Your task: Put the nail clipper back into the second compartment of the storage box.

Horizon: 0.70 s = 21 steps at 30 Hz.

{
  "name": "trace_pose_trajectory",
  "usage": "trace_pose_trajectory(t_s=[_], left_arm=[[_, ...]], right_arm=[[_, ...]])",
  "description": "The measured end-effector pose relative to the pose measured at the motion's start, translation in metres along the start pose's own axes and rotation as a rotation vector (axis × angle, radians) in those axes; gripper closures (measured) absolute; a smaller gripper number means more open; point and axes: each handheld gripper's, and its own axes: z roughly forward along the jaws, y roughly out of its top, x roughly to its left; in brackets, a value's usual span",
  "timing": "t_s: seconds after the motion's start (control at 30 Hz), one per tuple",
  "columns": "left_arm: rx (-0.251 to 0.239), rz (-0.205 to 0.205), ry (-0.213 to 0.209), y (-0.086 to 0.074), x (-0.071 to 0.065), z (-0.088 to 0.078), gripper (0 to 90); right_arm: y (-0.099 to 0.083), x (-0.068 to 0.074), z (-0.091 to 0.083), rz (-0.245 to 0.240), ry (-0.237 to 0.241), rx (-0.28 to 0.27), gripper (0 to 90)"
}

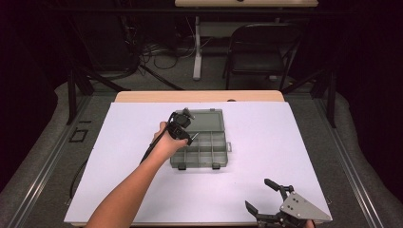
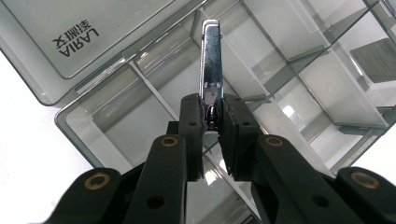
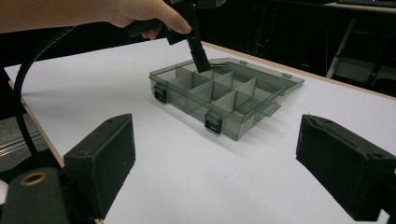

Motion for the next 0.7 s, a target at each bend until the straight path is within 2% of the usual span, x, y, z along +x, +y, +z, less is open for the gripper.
trace_pose_trajectory(t_s=[0.37, 0.53, 0.7], left_arm=[[0.004, -0.008, -0.008, 0.0001, -0.0007, 0.0012, 78.5], [-0.002, 0.002, 0.002, -0.0003, -0.0015, -0.0002, 78.0], [-0.028, 0.0, 0.003, -0.0005, -0.0027, -0.0053, 70.5]], right_arm=[[0.0, 0.0, -0.0001, 0.0, 0.0, -0.001, 11.8], [0.0001, 0.0, -0.0002, 0.002, 0.0, -0.003, 11.8], [0.0001, -0.0002, 0.0, 0.001, 0.0, -0.002, 11.8]])
